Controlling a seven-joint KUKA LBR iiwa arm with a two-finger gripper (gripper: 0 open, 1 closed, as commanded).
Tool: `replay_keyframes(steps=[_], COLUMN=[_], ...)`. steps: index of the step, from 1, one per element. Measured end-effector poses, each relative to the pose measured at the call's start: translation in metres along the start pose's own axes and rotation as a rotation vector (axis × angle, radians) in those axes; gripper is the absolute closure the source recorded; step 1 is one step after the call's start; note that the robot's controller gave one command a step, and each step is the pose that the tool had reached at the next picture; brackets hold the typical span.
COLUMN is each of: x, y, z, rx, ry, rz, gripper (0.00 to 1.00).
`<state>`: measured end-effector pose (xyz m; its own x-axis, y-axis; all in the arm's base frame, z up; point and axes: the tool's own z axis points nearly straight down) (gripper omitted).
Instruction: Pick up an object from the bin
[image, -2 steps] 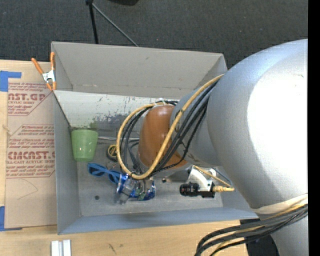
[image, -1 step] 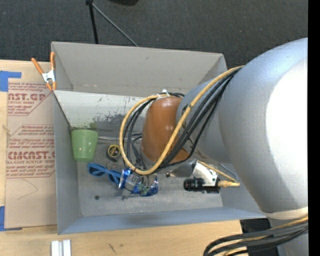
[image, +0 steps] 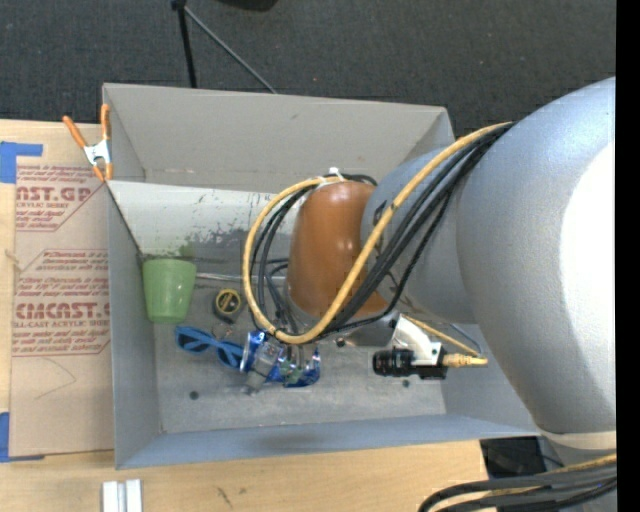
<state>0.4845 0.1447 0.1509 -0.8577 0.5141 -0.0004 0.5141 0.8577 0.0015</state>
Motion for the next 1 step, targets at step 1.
replay_keyframes(steps=[1], x=[0.0000], y=[0.0001], z=[-0.0010], rx=[0.001], ry=[0.001], rz=[0.000], gripper=[1.00])
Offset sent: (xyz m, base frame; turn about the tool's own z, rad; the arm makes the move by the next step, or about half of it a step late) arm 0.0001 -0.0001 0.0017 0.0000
